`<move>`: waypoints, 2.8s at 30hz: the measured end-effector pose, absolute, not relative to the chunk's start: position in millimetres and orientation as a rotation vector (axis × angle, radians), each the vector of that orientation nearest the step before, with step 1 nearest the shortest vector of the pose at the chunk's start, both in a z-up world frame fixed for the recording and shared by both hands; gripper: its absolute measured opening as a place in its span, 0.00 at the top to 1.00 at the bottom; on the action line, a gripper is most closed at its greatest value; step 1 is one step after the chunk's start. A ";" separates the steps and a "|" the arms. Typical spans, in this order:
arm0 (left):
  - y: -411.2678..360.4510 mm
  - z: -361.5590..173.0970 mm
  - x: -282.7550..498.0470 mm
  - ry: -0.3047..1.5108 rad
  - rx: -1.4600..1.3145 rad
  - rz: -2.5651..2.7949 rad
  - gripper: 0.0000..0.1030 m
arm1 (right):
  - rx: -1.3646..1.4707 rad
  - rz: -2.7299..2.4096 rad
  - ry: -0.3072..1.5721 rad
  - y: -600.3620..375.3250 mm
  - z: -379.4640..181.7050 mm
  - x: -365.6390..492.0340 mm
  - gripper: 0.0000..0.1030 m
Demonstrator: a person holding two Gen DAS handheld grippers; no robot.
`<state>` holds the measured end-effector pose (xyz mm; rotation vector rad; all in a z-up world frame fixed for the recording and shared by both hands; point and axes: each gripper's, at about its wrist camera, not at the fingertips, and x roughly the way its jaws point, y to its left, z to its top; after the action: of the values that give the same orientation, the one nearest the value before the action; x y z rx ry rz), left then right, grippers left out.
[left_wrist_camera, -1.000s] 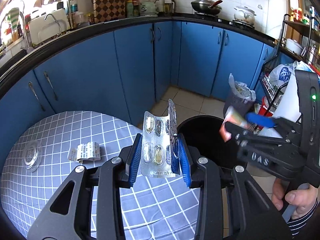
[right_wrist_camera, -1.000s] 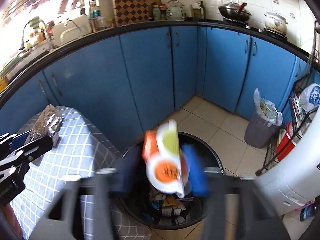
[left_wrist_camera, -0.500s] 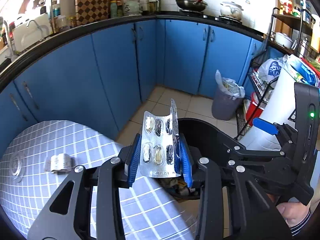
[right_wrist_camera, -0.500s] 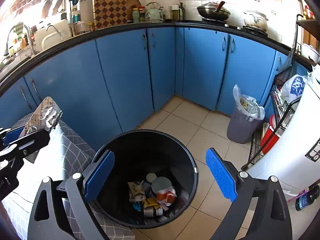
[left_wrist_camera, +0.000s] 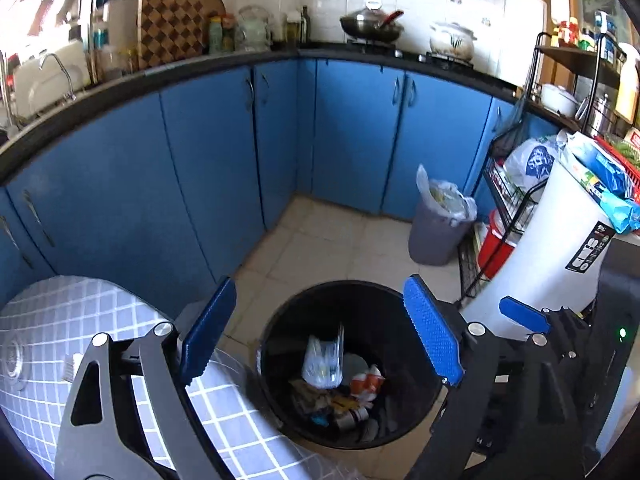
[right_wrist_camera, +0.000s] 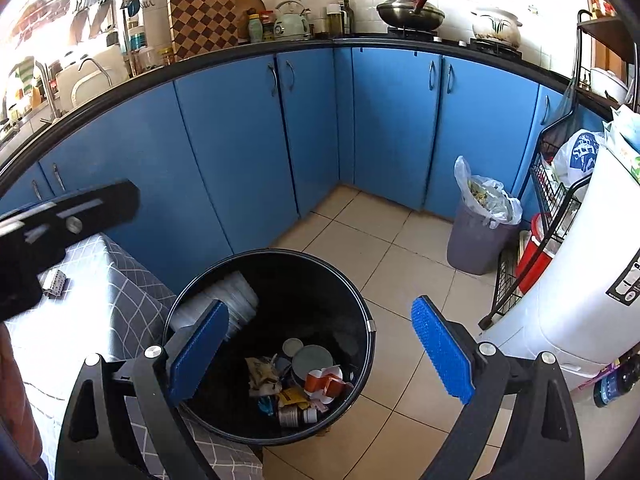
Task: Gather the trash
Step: 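Move both open grippers back over the table toward the remaining items, then grasp the clear plastic lid with the left gripper while the right gripper grasps the white printed carton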
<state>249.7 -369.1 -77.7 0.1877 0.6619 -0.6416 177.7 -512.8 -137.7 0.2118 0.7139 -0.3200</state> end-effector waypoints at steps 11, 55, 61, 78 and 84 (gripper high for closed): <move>-304.0 -79.7 254.8 0.682 0.183 -0.532 0.17 | 0.178 -0.237 0.704 -464.7 -123.4 194.5 0.12; -35.7 -148.2 360.8 0.852 0.089 -0.107 0.12 | 0.056 0.047 0.911 -232.8 -159.6 338.3 0.12; -26.7 -156.2 377.7 0.912 0.020 -0.093 0.12 | 0.028 0.071 0.907 -223.7 -159.8 341.5 0.23; -33.6 -145.2 337.7 0.865 0.049 -0.110 0.17 | 0.016 0.094 0.871 -248.6 -142.8 300.0 0.71; -52.0 -128.4 308.0 0.833 0.066 -0.140 0.17 | 0.008 0.092 0.845 -262.9 -126.7 269.9 0.71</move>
<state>308.0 -52.0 -128.4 0.0662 0.8329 -0.1399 269.9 -262.9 -126.7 0.0084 0.8454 0.0919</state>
